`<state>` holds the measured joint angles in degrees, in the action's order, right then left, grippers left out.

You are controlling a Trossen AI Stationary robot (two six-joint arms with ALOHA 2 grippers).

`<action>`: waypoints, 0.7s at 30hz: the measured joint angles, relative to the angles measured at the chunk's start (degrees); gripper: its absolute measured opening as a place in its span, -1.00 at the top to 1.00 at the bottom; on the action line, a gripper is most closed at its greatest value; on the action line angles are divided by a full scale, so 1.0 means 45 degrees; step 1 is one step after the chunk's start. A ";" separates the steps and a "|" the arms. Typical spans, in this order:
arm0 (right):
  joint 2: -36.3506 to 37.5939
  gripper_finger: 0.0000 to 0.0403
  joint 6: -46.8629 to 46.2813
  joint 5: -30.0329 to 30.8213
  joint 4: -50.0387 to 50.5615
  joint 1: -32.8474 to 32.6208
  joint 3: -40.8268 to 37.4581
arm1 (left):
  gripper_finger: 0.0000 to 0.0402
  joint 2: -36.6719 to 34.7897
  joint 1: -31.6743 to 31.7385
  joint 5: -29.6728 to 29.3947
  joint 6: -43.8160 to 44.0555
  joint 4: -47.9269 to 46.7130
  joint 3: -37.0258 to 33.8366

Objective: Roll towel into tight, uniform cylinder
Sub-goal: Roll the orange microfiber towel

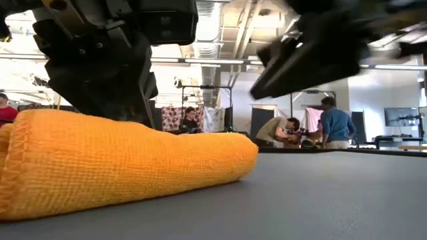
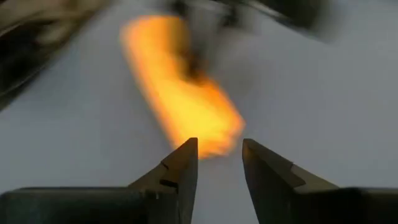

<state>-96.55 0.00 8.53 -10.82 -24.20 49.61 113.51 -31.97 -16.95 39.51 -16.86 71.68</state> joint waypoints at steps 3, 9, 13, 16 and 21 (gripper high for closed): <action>-0.0883 0.24 0.3249 -0.0222 -0.0871 -0.0803 -0.0094 | 1.00 0.0000 -0.0041 -0.0030 0.0003 -0.0005 0.0000; -0.2641 0.24 0.5413 0.2505 -0.2452 -0.1364 0.0169 | 1.00 0.0000 -0.0061 -0.0048 0.0131 -0.0015 0.0000; -0.2739 0.23 0.5761 0.2640 -0.2409 -0.1441 0.0261 | 1.00 0.0000 -0.0061 0.0041 0.0190 -0.0024 0.0000; -0.2701 0.23 0.6730 0.2773 -0.2494 -0.1540 0.0290 | 1.00 0.0000 -0.0061 0.0074 0.0188 -0.0034 0.0000; -0.2701 0.23 0.8104 0.2828 -0.2926 -0.1605 0.0290 | 1.00 0.0000 -0.0061 0.0313 0.0188 -0.0053 0.0000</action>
<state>-108.71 36.47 21.26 -23.99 -31.42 50.92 113.51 -32.25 -15.54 40.36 -17.10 71.68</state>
